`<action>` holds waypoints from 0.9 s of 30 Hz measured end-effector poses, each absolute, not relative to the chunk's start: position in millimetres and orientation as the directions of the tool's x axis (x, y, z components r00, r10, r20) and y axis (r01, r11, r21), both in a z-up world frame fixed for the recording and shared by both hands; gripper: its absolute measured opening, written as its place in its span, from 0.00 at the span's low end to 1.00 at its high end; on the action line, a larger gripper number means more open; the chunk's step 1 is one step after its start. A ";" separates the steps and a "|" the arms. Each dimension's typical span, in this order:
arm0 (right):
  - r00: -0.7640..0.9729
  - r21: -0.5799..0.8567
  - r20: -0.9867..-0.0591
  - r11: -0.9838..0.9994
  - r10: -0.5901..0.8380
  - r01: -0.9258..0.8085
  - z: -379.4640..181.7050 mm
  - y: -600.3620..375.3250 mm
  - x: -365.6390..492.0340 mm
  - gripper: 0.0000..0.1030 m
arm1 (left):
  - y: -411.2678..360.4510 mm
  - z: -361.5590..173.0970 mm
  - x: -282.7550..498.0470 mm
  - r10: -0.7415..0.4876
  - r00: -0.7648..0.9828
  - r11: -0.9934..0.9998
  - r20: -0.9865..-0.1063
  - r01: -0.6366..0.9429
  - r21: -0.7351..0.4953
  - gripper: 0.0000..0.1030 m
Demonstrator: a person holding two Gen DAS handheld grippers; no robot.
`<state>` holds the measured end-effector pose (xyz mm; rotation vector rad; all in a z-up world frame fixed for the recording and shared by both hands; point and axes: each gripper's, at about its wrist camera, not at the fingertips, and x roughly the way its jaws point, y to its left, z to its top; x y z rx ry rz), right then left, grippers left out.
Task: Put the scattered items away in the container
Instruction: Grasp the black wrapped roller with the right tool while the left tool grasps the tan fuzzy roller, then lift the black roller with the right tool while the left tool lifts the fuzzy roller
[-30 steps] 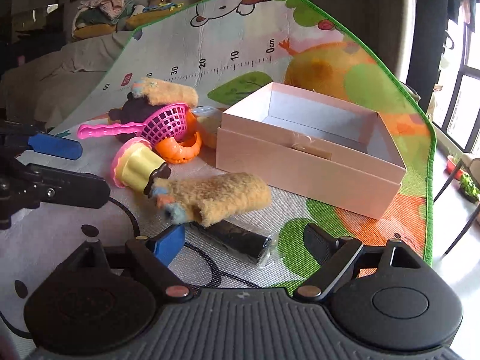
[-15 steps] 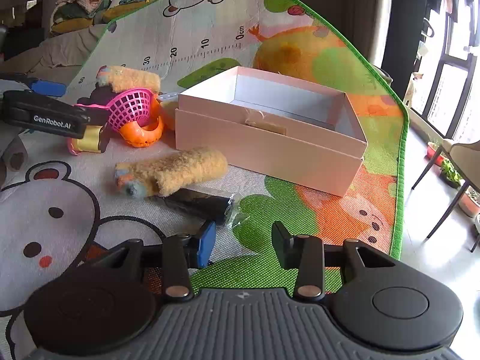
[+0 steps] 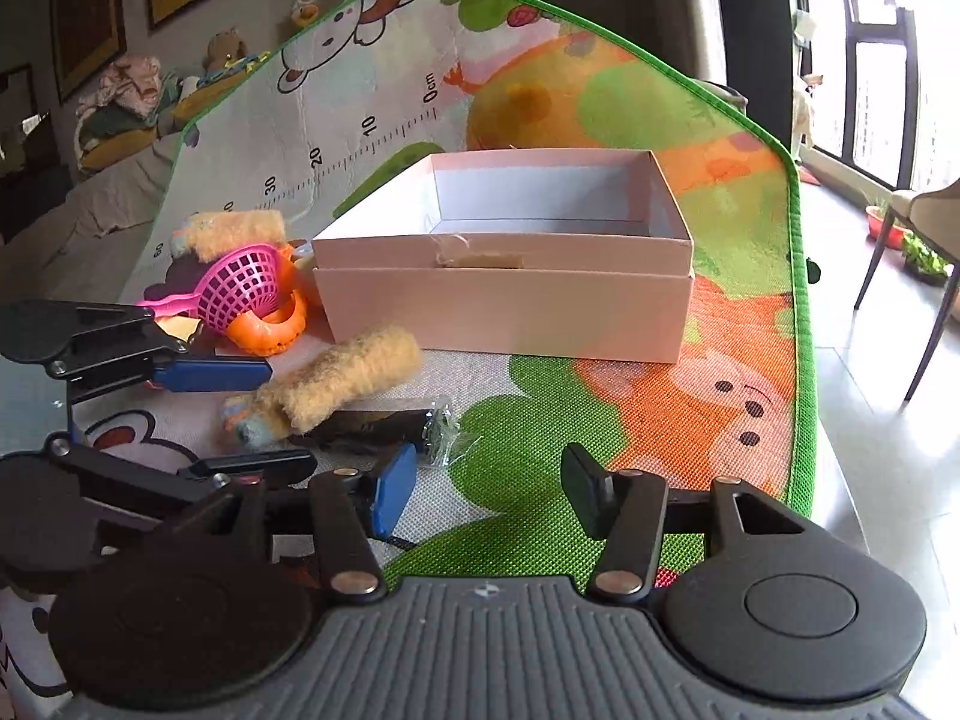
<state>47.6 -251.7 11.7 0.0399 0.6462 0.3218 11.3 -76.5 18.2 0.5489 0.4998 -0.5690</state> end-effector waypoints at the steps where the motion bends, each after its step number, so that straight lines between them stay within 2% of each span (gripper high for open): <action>1: 0.752 0.138 -0.583 0.950 0.308 -0.282 11.6 -251.5 47.7 0.56 | -77.9 16.5 17.8 -0.356 0.731 0.717 -0.582 0.613 0.332 0.54; 3: 0.756 0.132 -0.577 0.949 0.309 -0.287 12.1 -249.8 46.4 0.59 | -77.2 16.9 29.8 -0.358 0.725 0.738 -0.588 0.606 0.297 0.46; 5: 0.759 0.128 -0.569 0.946 0.317 -0.299 12.7 -248.6 45.3 0.61 | -68.7 23.0 39.1 -0.383 0.710 0.777 -0.590 0.594 0.211 0.25; 6: 0.759 0.124 -0.567 0.945 0.319 -0.304 13.2 -247.7 44.7 0.63 | -61.7 27.4 43.7 -0.396 0.704 0.801 -0.590 0.579 0.153 0.21; 7: 0.761 0.113 -0.567 0.945 0.316 -0.308 14.0 -245.6 43.9 0.67 | -53.1 32.1 48.3 -0.402 0.703 0.828 -0.586 0.553 0.095 0.16; 8: 0.764 0.092 -0.567 0.945 0.308 -0.313 15.2 -241.8 43.0 0.73 | -43.9 36.6 53.1 -0.402 0.706 0.856 -0.583 0.515 0.035 0.15; 10: 0.771 0.020 -0.566 0.940 0.291 -0.340 18.8 -226.0 39.8 0.82 | -22.3 42.5 63.7 -0.420 0.693 0.890 -0.586 0.441 -0.116 0.15; 12: 0.760 -0.023 -0.577 0.923 0.301 -0.383 21.8 -205.8 39.0 0.84 | -3.2 42.4 73.0 -0.442 0.675 0.895 -0.591 0.374 -0.243 0.15; 13: 0.750 -0.034 -0.590 0.919 0.299 -0.394 22.5 -195.7 41.1 0.84 | 1.5 40.9 75.0 -0.434 0.677 0.900 -0.594 0.351 -0.258 0.15; 19: 0.733 -0.051 -0.649 0.951 0.202 -0.306 17.0 -165.4 69.9 0.85 | 13.5 33.7 73.5 -0.405 0.693 0.914 -0.596 0.304 -0.267 0.15; 20: 0.731 -0.049 -0.654 0.953 0.196 -0.299 15.6 -164.6 72.6 0.81 | 16.3 34.0 72.5 -0.398 0.700 0.917 -0.593 0.294 -0.269 0.15; 22: 0.730 -0.040 -0.654 0.955 0.198 -0.294 15.5 -166.6 73.0 0.79 | 21.4 33.7 71.9 -0.390 0.706 0.920 -0.591 0.282 -0.271 0.15; 24: 0.729 -0.044 -0.657 0.955 0.193 -0.292 15.8 -168.9 69.9 0.78 | 22.2 33.2 70.9 -0.403 0.701 0.915 -0.588 0.302 -0.267 0.20; 26: 0.715 -0.043 -0.669 0.950 0.202 -0.309 17.0 -171.4 64.1 0.78 | 17.6 33.3 70.4 -0.420 0.691 0.907 -0.588 0.333 -0.257 0.33; 27: 0.702 -0.040 -0.679 0.943 0.217 -0.330 18.7 -172.0 60.1 0.78 | 12.9 32.8 71.1 -0.421 0.688 0.907 -0.592 0.344 -0.245 0.35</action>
